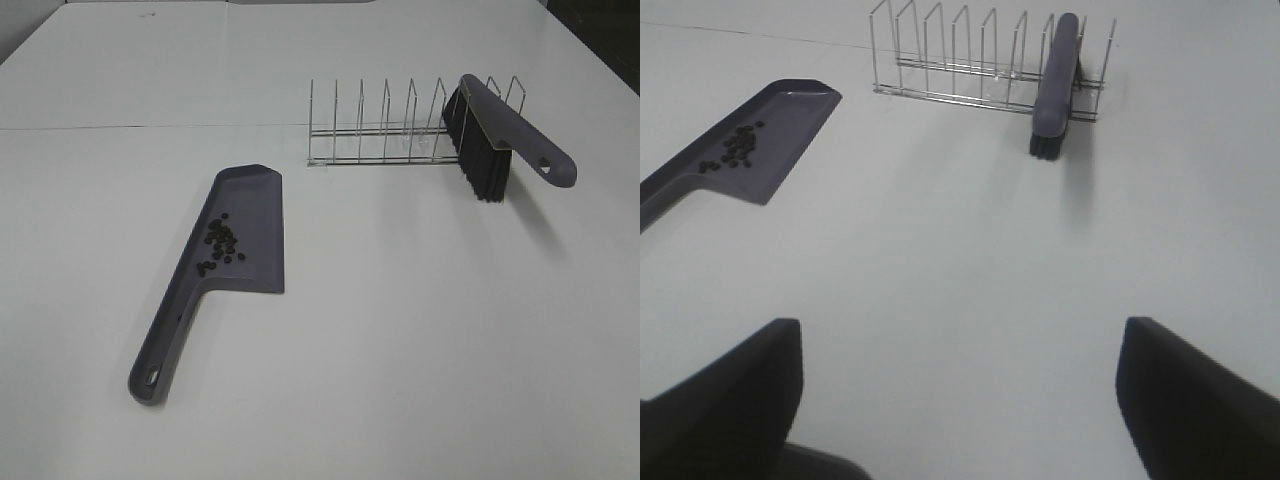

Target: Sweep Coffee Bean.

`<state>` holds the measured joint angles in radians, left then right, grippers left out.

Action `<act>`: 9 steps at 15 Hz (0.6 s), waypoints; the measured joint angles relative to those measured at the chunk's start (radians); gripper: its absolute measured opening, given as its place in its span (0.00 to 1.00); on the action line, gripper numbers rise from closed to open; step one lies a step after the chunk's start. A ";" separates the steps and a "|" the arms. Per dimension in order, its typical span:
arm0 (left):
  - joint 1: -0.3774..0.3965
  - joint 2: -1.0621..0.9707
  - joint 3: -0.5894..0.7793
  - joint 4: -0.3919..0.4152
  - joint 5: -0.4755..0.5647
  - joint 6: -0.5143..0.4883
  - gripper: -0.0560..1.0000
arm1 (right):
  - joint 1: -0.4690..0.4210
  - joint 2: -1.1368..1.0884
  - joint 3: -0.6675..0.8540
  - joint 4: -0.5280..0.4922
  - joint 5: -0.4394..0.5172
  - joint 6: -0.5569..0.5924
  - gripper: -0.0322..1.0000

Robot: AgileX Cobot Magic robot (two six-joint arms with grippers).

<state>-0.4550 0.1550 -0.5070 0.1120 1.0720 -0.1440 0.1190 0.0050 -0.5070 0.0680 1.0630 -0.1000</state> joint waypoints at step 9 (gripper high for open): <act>0.000 0.000 0.003 -0.087 -0.002 0.112 0.67 | 0.000 0.025 0.000 0.030 0.001 -0.066 0.74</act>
<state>-0.4550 0.1550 -0.5040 0.0250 1.0700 -0.0320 0.1190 0.0300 -0.5070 0.0980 1.0640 -0.1660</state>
